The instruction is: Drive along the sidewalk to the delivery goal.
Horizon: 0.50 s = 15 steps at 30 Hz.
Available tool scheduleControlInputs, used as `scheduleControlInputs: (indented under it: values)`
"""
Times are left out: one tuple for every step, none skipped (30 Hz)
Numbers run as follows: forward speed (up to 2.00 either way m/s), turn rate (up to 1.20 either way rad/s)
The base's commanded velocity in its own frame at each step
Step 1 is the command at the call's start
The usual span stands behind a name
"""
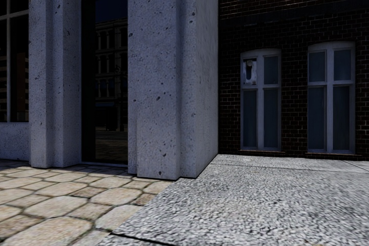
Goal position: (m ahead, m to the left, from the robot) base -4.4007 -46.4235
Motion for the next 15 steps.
scheduleControlInputs:
  values:
    - [0.0, 0.0]
    - [0.0, 0.0]
    - [0.0, 0.0]
    - [0.0, 0.0]
    - [0.0, 0.0]
    - [0.0, 0.0]
    - [0.0, 0.0]
    - [0.0, 0.0]
    - [0.0, 0.0]
    - [0.0, 0.0]
    - [0.0, 0.0]
    - [0.0, 0.0]
    - [0.0, 0.0]
    - [0.0, 0.0]
    - [0.0, 0.0]
